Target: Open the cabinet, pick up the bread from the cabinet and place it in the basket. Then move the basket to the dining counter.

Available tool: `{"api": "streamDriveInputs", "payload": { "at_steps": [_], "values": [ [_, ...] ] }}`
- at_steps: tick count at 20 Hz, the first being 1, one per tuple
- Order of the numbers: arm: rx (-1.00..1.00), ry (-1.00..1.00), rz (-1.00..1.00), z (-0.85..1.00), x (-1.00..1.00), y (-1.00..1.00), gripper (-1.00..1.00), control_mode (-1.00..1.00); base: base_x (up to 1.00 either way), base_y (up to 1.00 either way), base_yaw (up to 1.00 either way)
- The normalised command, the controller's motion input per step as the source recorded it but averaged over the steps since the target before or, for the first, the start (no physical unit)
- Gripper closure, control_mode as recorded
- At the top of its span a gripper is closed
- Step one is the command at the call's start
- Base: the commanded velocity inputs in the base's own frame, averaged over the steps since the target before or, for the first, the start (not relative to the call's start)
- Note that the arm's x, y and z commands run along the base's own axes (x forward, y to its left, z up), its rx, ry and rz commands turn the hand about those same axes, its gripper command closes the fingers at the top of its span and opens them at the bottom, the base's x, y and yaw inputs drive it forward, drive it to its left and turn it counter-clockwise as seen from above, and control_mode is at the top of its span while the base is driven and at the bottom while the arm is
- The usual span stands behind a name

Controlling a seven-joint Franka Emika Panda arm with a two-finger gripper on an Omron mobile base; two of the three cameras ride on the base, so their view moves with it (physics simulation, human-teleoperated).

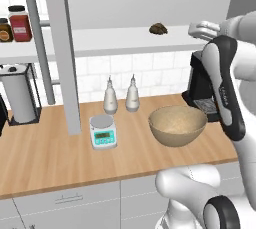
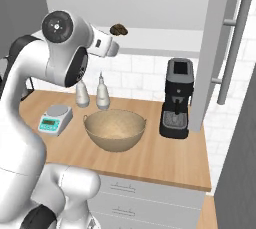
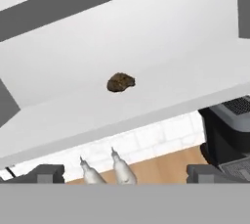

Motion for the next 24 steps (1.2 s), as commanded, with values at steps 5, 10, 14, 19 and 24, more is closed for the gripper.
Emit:
{"api": "streamDriveInputs", "payload": {
  "at_steps": [5,10,14,19,24],
  "values": [
    [-0.02,0.06,0.02,0.02,0.95,0.02,-1.0,-1.0,0.0,0.0,0.0],
    [0.0,0.0,0.09,-0.01,0.63,0.05,-1.0,-1.0,0.0,0.0,0.0],
    [-0.02,0.0,0.07,0.0,0.7,0.15,-1.0,-1.0,0.0,0.0,0.0],
    [0.0,0.02,0.0,0.0,0.86,0.09,-1.0,-1.0,0.0,0.0,0.0],
    [-0.01,0.06,0.0,-0.02,0.79,0.0,-1.0,-1.0,0.0,0.0,0.0]
  ]
}}
